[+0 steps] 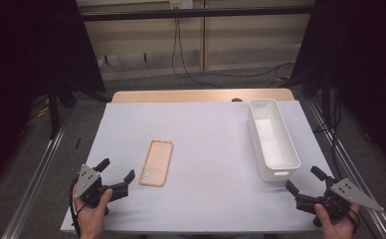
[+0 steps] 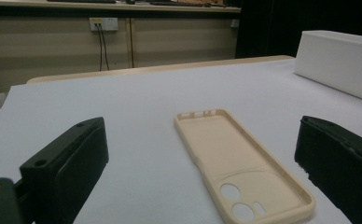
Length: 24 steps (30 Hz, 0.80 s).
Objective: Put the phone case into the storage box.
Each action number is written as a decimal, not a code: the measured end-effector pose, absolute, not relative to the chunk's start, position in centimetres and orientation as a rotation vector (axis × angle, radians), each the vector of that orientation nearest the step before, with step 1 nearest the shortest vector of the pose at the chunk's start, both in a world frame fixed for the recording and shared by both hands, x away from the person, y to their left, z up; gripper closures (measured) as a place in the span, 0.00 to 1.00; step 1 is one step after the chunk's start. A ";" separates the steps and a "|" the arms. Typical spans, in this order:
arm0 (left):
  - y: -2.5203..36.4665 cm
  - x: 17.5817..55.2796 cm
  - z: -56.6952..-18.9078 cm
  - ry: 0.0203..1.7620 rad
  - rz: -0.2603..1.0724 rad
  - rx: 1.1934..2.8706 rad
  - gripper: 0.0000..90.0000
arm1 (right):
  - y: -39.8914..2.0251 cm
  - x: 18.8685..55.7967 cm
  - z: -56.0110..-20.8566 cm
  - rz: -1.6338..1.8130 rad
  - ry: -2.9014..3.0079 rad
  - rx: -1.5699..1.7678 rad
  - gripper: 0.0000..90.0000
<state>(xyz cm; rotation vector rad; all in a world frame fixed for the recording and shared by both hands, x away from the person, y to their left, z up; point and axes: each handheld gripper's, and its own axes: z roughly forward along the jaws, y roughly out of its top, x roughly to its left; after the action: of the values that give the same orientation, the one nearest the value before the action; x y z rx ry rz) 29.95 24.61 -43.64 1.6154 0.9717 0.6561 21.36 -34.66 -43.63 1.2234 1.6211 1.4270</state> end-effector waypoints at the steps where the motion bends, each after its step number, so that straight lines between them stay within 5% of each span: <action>1: 24.6 30.0 -43.6 0.972 0.656 1.615 0.03 | -34.7 21.4 -43.6 1.429 1.623 1.225 0.01; 24: 22.5 30.8 -43.5 0.920 0.579 1.690 0.05 | -34.3 20.9 -43.5 1.456 1.636 1.217 0.00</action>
<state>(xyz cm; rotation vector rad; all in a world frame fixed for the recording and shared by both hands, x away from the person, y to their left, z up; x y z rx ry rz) 30.79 22.52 -43.47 1.6898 0.9200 0.5790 20.89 -34.33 -43.53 1.2170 1.6358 1.4559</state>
